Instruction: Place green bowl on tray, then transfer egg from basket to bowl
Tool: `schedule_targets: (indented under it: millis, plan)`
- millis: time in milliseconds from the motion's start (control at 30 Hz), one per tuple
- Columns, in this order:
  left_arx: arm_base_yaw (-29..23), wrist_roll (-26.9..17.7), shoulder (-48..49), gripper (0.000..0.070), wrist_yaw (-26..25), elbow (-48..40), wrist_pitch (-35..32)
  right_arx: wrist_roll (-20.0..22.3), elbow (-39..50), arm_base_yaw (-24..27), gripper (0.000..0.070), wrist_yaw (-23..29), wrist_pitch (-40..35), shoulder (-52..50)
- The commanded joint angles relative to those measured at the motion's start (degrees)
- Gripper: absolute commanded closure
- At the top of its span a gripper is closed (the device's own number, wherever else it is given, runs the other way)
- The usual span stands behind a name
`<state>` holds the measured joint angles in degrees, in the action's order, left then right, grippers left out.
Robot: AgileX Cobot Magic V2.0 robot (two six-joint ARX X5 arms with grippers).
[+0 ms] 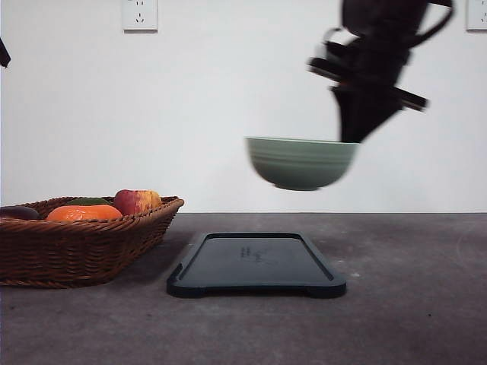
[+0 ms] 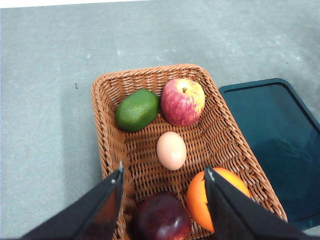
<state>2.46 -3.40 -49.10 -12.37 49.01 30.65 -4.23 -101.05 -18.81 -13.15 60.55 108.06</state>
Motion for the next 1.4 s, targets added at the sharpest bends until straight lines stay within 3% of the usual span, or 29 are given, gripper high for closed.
schedule_targets:
  millis: [0, 333, 700, 933, 1033, 1133, 1167, 1367]
  plan:
    - [0.09, 0.03, -0.33, 0.0391, -0.34, 1.09, -0.48, -0.41, -1.92, -2.4, 0.07, 1.09, -1.52, 2.23]
    - [0.09, 1.16, -0.33, 0.039, -0.34, 1.09, -0.17, -2.65, -2.57, -9.83, 0.07, 4.32, -7.97, 8.6]
    - [0.09, 2.99, -0.33, 0.0391, -0.34, 1.09, 1.24, -3.0, -2.56, -9.82, 0.07, 8.84, -7.9, 12.49]
    - [0.09, 2.99, -0.33, 0.039, -0.34, 1.09, 1.31, -2.93, -2.54, -9.07, 0.07, 8.7, -7.32, 12.68]
    - [0.09, 2.99, -0.33, 0.0391, -0.34, 1.09, 1.31, -2.95, -2.54, -9.07, 0.0629, 8.68, -7.29, 13.01]
    - [0.09, 2.99, -0.33, 0.039, -0.34, 1.09, 1.32, -2.93, -2.54, -9.17, 0.0405, 8.71, -7.38, 13.02]
    - [0.09, 2.99, -0.33, 0.039, -0.34, 1.09, 1.31, -2.93, -2.54, -9.21, 0.0375, 8.71, -7.53, 13.01]
    - [0.09, 2.99, -0.33, 0.039, -0.34, 1.09, 1.33, -2.5, -3.6, -9.14, 0.0363, 8.98, -7.16, 11.58]
